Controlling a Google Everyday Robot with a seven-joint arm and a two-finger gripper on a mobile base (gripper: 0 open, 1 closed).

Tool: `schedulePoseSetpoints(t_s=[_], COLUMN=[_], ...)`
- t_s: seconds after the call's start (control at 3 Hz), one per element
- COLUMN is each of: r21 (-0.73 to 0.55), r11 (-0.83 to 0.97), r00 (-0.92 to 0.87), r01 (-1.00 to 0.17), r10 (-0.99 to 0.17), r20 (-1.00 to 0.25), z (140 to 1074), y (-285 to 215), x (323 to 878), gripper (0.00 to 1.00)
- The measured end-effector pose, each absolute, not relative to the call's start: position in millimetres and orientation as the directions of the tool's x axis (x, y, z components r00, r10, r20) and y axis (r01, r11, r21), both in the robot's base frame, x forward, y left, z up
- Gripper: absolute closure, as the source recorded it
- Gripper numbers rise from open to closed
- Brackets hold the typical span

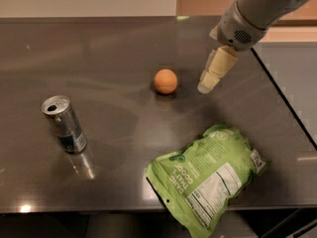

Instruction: Pick orange

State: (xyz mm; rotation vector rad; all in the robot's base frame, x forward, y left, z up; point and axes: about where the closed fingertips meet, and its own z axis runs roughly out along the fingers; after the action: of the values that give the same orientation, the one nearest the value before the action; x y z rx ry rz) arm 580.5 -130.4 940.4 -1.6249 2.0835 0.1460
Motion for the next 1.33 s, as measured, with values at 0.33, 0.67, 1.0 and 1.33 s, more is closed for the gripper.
schedulePoseSetpoints(t_s=[0.33, 0.67, 1.0, 1.33], r21=[-0.189, -0.171, -0.156, -0.142], r11=[0.284, 0.277, 0.267, 0.266], r00=[-0.171, -0.170, -0.169, -0.176], r01=[-0.940, -0.945, -0.951, -0.953], r10=[-0.872, -0.868, -0.870, -0.874], r20=[-0.458, -0.466, -0.463, -0.452], z=[920.0, 902.4, 882.5, 865.9], y=[-107.5, -87.7, -69.5, -59.6], x=[605.3, 622.2, 632.1, 638.6], gripper=[0.00, 0.00, 0.00, 0.00])
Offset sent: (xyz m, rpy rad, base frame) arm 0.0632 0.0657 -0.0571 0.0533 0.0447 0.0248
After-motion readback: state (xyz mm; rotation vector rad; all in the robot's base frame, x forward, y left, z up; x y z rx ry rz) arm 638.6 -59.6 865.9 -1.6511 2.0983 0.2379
